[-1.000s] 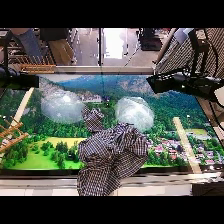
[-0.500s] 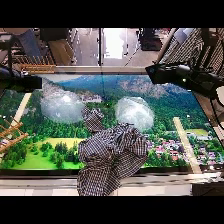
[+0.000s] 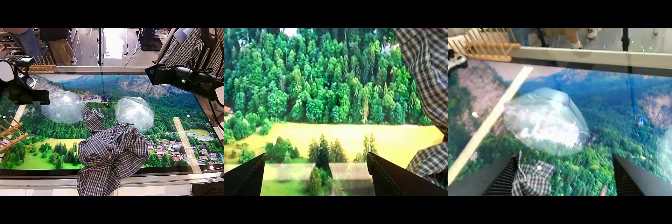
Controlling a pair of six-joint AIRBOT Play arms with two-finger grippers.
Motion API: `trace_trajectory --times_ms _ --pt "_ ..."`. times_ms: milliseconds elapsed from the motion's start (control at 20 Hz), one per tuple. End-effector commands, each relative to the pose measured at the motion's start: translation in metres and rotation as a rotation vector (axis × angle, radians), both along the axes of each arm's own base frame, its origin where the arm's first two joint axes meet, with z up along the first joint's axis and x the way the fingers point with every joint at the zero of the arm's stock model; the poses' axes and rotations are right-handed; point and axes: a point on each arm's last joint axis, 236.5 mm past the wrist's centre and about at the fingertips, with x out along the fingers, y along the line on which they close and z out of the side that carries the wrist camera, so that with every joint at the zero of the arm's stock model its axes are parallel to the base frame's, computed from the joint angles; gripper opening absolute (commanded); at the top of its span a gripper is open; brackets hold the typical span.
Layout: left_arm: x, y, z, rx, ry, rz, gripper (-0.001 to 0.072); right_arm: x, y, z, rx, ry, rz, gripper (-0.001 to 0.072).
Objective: Fold the clothes and pants, and hang the long-sleeved shirts on hangers.
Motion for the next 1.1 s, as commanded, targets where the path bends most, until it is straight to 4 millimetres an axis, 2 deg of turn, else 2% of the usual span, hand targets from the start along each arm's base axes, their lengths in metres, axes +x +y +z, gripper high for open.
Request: trace_trajectory --times_ms 0,100,150,200,250,350,400,450,550,650,750,850,1050 --pt "-0.003 -0.004 0.002 -0.078 0.004 -0.041 0.0718 -0.008 -0.029 -0.040 -0.099 0.153 -0.045 0.0598" --pt "0.002 -0.027 0.024 -0.275 -0.080 -0.157 0.0715 -0.016 -0.059 -0.073 -0.102 0.311 -0.064 0.0604" --pt "-0.001 -0.032 0.030 -0.361 -0.096 -0.191 0.0712 -0.024 -0.073 -0.092 -0.097 0.400 -0.049 0.0604" --pt "-0.009 -0.027 0.027 -0.426 -0.079 -0.192 0.0700 -0.033 -0.081 -0.109 -0.074 0.488 -0.018 0.0604" --pt "-0.018 -0.017 0.014 -0.459 -0.040 -0.163 0.0700 -0.042 -0.084 -0.126 -0.020 0.563 0.023 0.0604" --pt "-0.047 -0.005 -0.028 -0.522 0.078 -0.076 0.0701 -0.054 -0.072 -0.160 0.125 0.657 0.102 0.0605" --pt "-0.065 -0.014 -0.054 -0.574 0.153 -0.053 0.0701 -0.061 -0.060 -0.183 0.182 0.708 0.129 0.0605" --pt "-0.079 -0.024 -0.080 -0.617 0.206 -0.032 0.0702 -0.069 -0.045 -0.209 0.218 0.754 0.162 0.0605" --pt "-0.100 -0.060 -0.131 -0.713 0.278 -0.030 0.0703 -0.082 -0.019 -0.257 0.249 0.855 0.196 0.0604" --pt "-0.120 -0.098 -0.172 -0.788 0.348 -0.058 0.0704 -0.086 0.006 -0.284 0.237 0.934 0.255 0.0603" --pt "-0.128 -0.126 -0.194 -0.822 0.392 -0.101 0.0704 -0.074 0.029 -0.303 0.210 0.954 0.289 0.0602" --pt "-0.130 -0.147 -0.212 -0.818 0.436 -0.120 0.0704 -0.051 0.051 -0.317 0.166 0.934 0.299 0.0601" --pt "-0.135 -0.170 -0.238 -0.823 0.499 -0.120 0.0696 -0.003 0.070 -0.342 0.106 0.938 0.260 0.0561"
